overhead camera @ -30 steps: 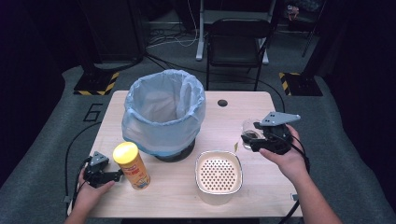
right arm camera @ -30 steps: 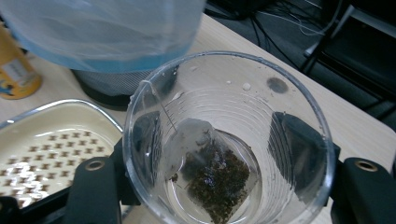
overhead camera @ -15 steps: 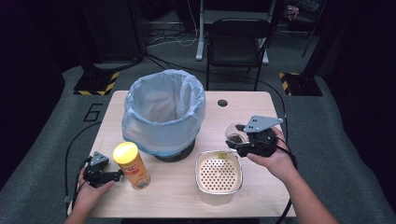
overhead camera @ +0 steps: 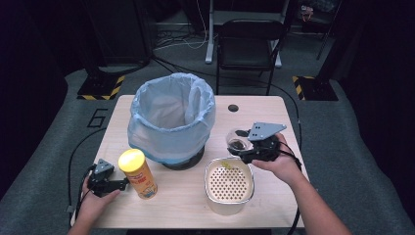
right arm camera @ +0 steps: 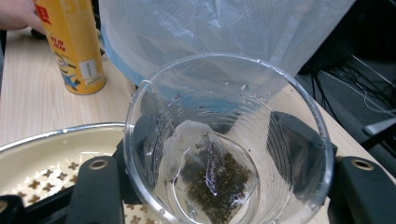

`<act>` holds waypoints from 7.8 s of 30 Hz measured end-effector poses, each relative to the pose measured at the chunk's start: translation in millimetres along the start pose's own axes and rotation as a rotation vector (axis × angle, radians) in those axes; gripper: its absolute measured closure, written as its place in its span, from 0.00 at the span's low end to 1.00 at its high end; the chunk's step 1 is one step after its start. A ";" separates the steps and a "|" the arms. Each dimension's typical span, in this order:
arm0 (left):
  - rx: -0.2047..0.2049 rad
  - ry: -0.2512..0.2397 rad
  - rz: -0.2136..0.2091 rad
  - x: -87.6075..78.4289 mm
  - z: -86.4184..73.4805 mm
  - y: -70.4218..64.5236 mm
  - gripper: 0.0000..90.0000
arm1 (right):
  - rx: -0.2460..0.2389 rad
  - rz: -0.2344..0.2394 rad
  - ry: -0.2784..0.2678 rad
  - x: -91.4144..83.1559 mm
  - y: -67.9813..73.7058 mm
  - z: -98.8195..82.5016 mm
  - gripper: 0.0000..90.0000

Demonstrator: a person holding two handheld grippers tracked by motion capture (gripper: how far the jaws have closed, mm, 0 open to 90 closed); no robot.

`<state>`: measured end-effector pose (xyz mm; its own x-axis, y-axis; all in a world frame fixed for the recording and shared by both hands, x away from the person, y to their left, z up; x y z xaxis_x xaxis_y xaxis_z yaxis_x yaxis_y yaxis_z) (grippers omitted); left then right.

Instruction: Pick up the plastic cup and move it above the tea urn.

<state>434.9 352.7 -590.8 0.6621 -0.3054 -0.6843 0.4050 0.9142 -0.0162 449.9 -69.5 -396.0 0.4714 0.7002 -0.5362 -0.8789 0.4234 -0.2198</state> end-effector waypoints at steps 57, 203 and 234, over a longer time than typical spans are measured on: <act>0.000 0.000 0.001 -0.1 -0.1 0.0 0.16 | -0.922 -0.426 0.164 9.5 39.7 -13.9 0.42; 0.001 0.005 -0.010 -1.4 -0.5 0.6 0.17 | 0.047 0.136 -0.096 -10.2 -28.7 194.5 0.35; 0.008 0.011 -0.012 -2.7 -1.4 1.2 0.18 | 0.085 0.107 -0.023 99.8 -32.9 205.7 0.33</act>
<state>432.7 355.0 -590.0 0.6501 -0.3133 -0.6922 0.4181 0.9082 -0.0183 540.9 104.8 -274.6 0.3781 0.7566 -0.5335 -0.9152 0.3923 -0.0923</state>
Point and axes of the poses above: each handheld gripper's, and its own axes: x roughly forward along the jaws, z roughly out of its top, y roughly to its left, the point moved 9 cm from there along x, roughly forward along the jaws, and after that the axes turned 2 degrees about y, right-handed, at the moved point
